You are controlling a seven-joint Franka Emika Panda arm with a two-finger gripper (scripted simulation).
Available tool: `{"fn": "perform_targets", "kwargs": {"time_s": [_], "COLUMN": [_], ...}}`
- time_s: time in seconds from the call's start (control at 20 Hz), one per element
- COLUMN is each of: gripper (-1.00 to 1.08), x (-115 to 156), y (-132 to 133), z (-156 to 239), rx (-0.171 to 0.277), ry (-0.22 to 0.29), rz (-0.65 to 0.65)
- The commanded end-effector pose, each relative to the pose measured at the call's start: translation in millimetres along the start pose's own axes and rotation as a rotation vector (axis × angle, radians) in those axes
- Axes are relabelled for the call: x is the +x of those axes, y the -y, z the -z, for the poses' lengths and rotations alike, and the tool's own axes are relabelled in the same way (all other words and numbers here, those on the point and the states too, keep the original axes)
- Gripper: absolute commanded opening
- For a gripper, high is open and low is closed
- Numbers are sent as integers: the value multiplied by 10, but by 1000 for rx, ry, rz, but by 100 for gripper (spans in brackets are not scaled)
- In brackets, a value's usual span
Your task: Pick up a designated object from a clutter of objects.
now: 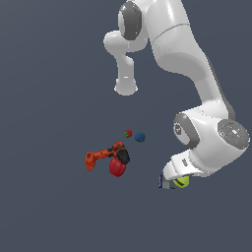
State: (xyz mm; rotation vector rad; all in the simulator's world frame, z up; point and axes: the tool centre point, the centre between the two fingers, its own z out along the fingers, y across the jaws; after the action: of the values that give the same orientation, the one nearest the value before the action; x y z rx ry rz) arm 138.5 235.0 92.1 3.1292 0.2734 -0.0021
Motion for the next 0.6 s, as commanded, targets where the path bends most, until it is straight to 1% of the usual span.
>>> {"fn": "perform_targets", "kwargs": {"time_s": [0.0,0.25,0.55], "gripper": [100,100,100], "x": [0,-1,-8], "y": [2,3,6], "z": [-1,-112,-443], "rx": [0,0,0], "ry": [0,0,-1], "rz": [0,0,0]}}
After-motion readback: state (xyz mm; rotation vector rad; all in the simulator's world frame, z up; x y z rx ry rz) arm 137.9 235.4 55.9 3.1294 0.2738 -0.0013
